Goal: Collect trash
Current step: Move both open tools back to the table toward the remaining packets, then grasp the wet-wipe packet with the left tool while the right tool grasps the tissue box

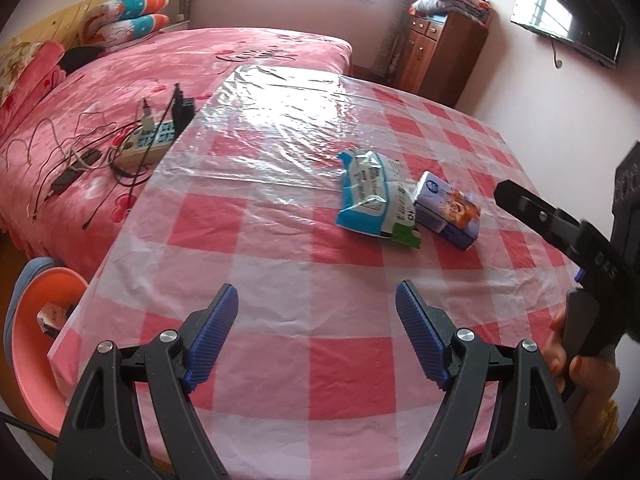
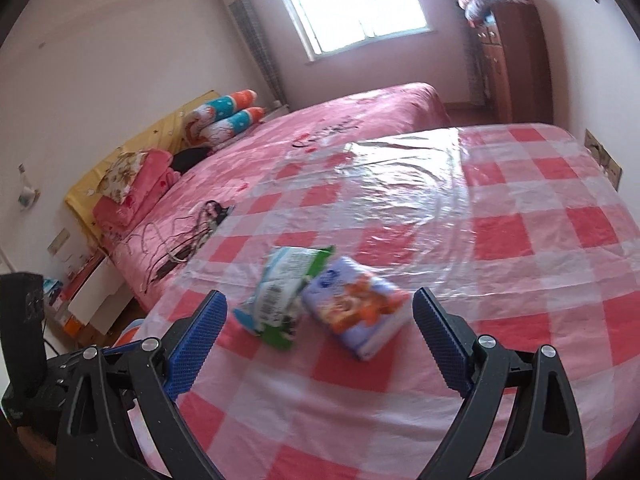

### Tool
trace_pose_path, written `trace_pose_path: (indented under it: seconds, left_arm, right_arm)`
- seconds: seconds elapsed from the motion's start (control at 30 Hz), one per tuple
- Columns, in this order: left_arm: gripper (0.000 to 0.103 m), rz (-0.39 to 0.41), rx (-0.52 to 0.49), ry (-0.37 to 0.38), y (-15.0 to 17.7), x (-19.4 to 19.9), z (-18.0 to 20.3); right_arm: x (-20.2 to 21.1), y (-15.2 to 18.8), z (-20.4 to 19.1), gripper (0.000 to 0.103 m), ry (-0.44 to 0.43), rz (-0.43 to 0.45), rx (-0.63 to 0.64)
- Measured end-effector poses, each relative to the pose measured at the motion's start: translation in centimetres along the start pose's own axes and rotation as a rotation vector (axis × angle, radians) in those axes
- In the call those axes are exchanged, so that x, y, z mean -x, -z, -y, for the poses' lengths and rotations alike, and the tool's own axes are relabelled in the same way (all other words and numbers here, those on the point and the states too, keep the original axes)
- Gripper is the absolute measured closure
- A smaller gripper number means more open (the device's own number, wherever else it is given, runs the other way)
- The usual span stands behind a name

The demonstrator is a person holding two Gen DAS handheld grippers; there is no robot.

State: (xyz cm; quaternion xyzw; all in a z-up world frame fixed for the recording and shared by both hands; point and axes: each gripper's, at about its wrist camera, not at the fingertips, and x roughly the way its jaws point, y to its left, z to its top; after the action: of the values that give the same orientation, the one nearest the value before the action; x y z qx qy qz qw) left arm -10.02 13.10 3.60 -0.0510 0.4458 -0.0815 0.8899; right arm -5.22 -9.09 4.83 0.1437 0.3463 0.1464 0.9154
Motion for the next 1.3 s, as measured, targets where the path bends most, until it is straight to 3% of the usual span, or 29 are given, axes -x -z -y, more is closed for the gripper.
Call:
trace_pose_path:
  seconds: [0.27,0.53,0.83,1.03,1.3]
  left_arm:
    - [0.021,-0.006,-0.034,0.011,-1.4,-1.4,1.8]
    - [0.021,-0.007,-0.018,0.016,-2.8,-2.8,2.7]
    - [0.021,-0.023,0.034,0.032,-3.5,-3.7,2.4]
    - [0.021,-0.024,0.060,0.042,-4.4,-4.1,2.2]
    - [0.021,-0.035,0.060,0.072,-5.5,-5.2,2.9]
  right_arm:
    - [-2.5,-0.7,2.1,0.010,0.015,-0.093,-0.024]
    - [-4.8,-0.8,1.3,0.010,0.036,-0.180,0.076]
    - [-6.4,-0.3,0.0,0.010,0.061,-0.226,0.166]
    - [-6.9,-0.5,0.5,0.010,0.060,-0.239,0.153]
    - [-6.7,-0.6,0.7,0.031,0.084,-0.235,0.182]
